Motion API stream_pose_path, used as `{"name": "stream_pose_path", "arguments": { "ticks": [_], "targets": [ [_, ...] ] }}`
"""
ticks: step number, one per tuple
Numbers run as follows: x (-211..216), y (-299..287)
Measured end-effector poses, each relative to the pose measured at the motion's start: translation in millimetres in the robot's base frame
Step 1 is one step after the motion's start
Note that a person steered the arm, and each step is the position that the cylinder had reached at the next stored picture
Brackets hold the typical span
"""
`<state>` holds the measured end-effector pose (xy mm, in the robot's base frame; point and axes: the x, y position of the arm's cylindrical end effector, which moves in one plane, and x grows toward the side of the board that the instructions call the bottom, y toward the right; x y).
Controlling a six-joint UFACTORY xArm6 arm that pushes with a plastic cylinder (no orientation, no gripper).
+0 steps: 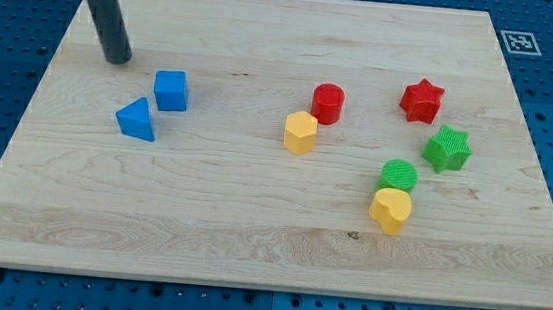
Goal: Push the blue cube slightly up and right
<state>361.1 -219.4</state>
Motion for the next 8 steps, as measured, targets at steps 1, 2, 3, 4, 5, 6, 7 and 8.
{"name": "stream_pose_path", "arguments": {
  "ticks": [1,2,3,4,5,6,7,8],
  "targets": [
    [35.2,11.0],
    [70.7,25.5],
    [80.0,39.4],
    [66.3,58.6],
    [42.5,76.2],
    [35.1,102.0],
    [34.9,136.8],
    [19.7,152.1]
  ]
}}
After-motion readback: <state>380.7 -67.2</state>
